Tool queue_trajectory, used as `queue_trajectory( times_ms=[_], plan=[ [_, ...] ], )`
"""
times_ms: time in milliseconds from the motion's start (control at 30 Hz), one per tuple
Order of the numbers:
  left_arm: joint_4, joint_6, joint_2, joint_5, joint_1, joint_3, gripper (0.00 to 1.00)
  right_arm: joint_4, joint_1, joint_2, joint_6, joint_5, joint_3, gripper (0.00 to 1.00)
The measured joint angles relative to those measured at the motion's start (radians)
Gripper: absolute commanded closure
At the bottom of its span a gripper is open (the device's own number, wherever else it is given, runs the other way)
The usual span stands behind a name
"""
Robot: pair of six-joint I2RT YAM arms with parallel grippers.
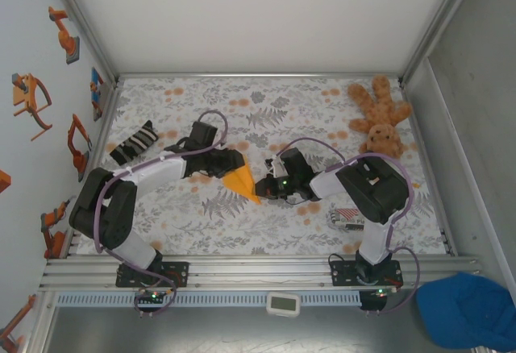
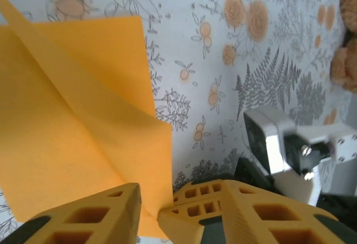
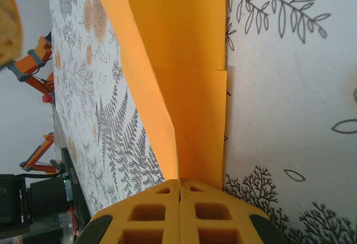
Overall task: Fold a paper plane with a square sheet of paper (pick it up from the middle)
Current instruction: Fourth fold the wing at the center of the table.
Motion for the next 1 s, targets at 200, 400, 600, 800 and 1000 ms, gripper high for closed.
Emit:
queue_trajectory(
  times_ms=[200,400,600,800,1000],
  plan=[
    [0.14,-0.021,0.037,0.064,0.0,-0.086,0.81,0.0,0.0,0.0,0.0,0.001,0.0,1.0],
    [0.251,-0.029,0.095,0.103,0.003,-0.118,0.84,-0.002,0.0,0.0,0.0,0.003,0.0,1.0],
    [0.321,-0.038,0.133,0.129,0.013,-0.134,0.86,-0.007,0.0,0.0,0.0,0.003,0.002,1.0],
    [0.365,-0.047,0.166,0.144,0.019,-0.14,0.87,-0.009,0.0,0.0,0.0,0.003,0.003,1.0],
    [0.374,-0.048,0.173,0.148,0.023,-0.14,0.87,-0.019,0.0,0.0,0.0,0.005,0.007,1.0]
  ],
)
